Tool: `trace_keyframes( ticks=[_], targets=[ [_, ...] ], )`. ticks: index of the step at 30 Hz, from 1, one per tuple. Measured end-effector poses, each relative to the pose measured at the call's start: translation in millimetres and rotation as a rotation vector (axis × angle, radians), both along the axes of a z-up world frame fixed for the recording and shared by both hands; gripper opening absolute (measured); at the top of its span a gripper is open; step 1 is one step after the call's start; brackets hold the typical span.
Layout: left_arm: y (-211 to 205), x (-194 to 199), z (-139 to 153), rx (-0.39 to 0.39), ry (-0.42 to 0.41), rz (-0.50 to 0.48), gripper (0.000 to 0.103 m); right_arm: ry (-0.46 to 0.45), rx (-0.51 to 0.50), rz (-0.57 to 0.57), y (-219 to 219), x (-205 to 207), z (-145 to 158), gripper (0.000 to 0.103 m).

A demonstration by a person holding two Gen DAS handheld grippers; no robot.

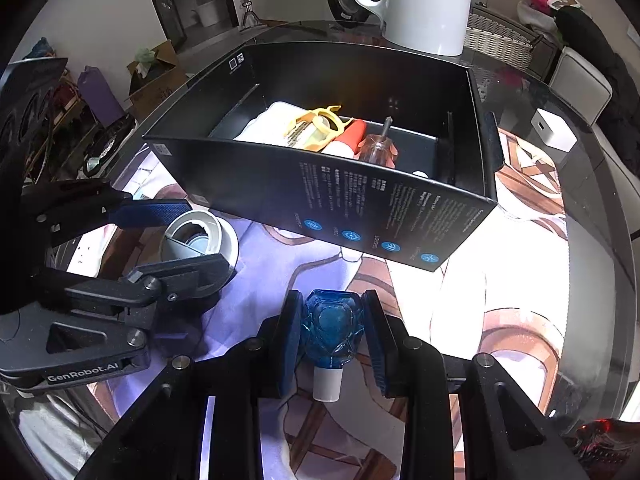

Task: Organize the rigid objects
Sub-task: 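Hold the white lid in left tool while right tool lifts the blue bottle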

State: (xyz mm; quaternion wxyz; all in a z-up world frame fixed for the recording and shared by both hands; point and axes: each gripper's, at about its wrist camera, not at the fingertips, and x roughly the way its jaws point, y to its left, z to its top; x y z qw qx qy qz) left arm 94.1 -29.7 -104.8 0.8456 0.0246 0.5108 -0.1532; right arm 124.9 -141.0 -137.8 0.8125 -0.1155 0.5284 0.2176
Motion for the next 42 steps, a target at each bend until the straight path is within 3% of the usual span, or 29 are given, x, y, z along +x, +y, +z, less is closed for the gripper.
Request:
trace_keyframes(
  ticks=[15,28,42],
  targets=[
    [-4,1,0,0.015,-0.014,-0.001,0.049,0.015,0.026,-0.021,-16,11,1,0.031],
    [4,2,6,-0.034,-0.01,0.014,0.049,0.019,0.032,-0.017,-16,13,1,0.031],
    [-6,2,-2,-0.015,0.006,-0.012,0.049,0.019,0.033,-0.017,-16,12,1,0.031]
  ],
)
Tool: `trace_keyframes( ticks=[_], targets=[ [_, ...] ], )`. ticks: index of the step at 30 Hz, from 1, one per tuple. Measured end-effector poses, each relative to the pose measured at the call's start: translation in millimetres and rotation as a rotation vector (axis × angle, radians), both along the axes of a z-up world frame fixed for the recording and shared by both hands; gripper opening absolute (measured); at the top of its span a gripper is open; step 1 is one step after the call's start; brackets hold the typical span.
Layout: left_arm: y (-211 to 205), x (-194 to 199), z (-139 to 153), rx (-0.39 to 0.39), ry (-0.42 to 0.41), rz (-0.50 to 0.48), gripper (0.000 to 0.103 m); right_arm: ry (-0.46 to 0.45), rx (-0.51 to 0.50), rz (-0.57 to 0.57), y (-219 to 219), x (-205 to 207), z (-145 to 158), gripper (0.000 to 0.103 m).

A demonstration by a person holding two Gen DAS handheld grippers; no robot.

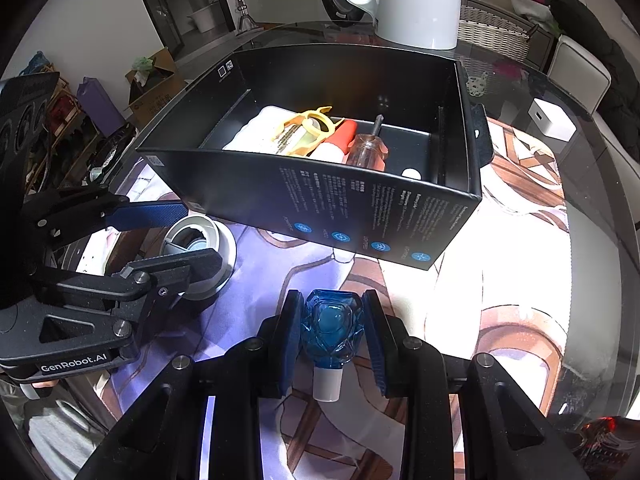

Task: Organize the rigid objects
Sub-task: 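Hold the white lid in left tool while right tool lifts the blue bottle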

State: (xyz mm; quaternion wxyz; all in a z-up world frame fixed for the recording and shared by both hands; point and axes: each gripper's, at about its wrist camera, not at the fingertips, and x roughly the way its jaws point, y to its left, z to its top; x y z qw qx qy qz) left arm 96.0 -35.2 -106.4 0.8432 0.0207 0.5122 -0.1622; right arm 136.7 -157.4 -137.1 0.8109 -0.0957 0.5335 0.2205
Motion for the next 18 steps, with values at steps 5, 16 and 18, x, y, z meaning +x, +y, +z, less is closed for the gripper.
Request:
trace_keyframes(
  ticks=[5,16,18],
  targets=[
    [-4,1,-7,0.006,0.034,-0.014,0.05,-0.001,-0.002,0.0,1,-1,0,0.031],
    [-19,-4,-8,0.057,0.004,-0.051,0.048,0.002,0.002,0.003,0,-2,-1,0.031],
    [-21,-5,-6,0.058,-0.002,-0.06,0.048,0.003,0.007,0.0,-1,-2,-1,0.031]
  ],
)
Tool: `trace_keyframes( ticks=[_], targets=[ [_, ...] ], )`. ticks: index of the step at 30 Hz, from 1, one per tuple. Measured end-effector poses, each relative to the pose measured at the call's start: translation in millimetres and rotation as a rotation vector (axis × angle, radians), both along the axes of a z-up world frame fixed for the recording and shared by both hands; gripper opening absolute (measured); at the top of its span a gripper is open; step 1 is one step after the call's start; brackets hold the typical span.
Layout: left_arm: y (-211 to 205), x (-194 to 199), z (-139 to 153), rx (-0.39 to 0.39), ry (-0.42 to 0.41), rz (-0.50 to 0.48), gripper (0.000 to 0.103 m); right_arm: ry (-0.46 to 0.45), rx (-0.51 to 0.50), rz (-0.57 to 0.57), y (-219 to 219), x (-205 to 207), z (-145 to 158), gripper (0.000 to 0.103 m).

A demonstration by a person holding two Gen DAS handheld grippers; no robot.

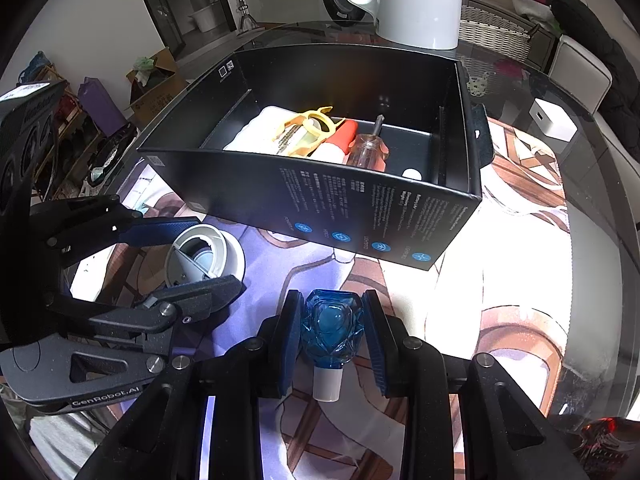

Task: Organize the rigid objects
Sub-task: 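Hold the white lid in left tool while right tool lifts the blue bottle, then raise left tool with lid over the box while right tool carries bottle above it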

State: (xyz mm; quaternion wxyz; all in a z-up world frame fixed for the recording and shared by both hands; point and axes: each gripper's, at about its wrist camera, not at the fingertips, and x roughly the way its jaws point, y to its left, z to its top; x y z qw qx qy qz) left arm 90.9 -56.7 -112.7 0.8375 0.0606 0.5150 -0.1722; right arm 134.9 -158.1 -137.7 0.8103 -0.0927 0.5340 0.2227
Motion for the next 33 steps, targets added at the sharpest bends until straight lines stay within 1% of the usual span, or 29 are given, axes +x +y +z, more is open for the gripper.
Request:
trace_keyframes(
  ticks=[3,7,9,12,15,19,22,27,31,33],
  targets=[
    [-1,-2,5,-0.01,-0.012,-0.004,0.048,-0.004,0.0,0.003,-1,-1,1,0.031],
    [1,-6,15,-0.031,-0.049,-0.008,0.048,-0.038,0.003,0.009,-1,-5,11,0.031],
    [2,-10,25,-0.042,-0.093,-0.006,0.048,-0.063,0.017,0.01,-3,-8,18,0.031],
    [2,-19,43,-0.071,-0.18,-0.021,0.048,-0.092,0.05,0.001,-7,-12,28,0.031],
    [4,-28,62,-0.105,-0.268,-0.015,0.048,-0.14,0.105,-0.01,-13,-15,43,0.031],
    [15,-38,85,-0.168,-0.39,0.009,0.048,-0.241,0.169,-0.033,-20,-21,71,0.031],
    [21,-42,97,-0.193,-0.453,0.038,0.048,-0.342,0.199,-0.048,-24,-31,90,0.031],
    [33,-44,106,-0.219,-0.51,0.105,0.048,-0.544,0.254,-0.066,-28,-53,118,0.031],
    [44,-49,109,-0.25,-0.542,0.132,0.048,-0.678,0.301,-0.097,-30,-75,128,0.031],
    [48,-52,111,-0.268,-0.559,0.142,0.048,-0.741,0.309,-0.091,-29,-86,132,0.031]
  ],
)
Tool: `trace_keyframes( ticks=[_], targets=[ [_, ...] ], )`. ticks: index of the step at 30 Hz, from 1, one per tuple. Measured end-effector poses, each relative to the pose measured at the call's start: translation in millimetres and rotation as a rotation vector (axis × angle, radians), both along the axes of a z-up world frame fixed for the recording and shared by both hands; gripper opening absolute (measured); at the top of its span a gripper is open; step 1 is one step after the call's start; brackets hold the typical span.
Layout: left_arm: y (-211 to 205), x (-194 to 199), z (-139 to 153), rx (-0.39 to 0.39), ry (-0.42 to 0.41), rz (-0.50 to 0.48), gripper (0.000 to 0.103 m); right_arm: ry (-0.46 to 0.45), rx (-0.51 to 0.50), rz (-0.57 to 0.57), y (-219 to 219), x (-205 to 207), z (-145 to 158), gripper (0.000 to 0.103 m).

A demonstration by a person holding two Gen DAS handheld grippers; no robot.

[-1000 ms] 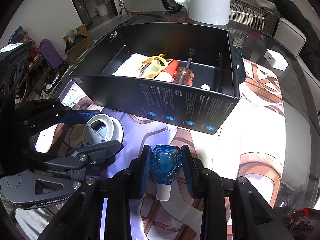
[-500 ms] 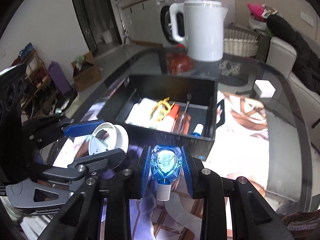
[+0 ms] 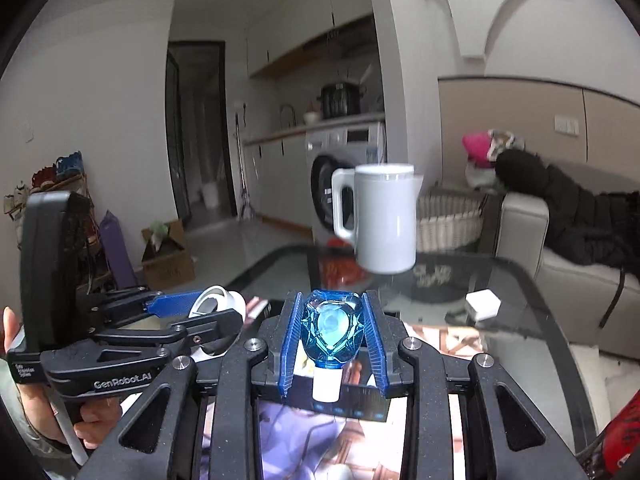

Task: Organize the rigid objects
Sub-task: 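Raise left tool with lid over the box while right tool carries bottle above it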

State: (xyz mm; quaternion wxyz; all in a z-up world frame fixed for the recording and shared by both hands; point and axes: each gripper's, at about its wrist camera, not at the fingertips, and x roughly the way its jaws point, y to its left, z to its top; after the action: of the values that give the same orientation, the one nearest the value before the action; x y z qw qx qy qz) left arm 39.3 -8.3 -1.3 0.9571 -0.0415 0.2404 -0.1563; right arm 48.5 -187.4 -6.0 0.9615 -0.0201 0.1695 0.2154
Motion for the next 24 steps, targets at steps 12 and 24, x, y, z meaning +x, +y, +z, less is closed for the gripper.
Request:
trace_keyframes(
  ticks=[12,24],
  targets=[
    [2,-12,14,-0.016,-0.097,0.015,0.048,-0.143,-0.01,0.011,12,-32,25,0.031],
    [-1,23,23,-0.031,-0.134,0.069,0.048,-0.157,0.043,0.031,17,-1,39,0.031]
  ],
)
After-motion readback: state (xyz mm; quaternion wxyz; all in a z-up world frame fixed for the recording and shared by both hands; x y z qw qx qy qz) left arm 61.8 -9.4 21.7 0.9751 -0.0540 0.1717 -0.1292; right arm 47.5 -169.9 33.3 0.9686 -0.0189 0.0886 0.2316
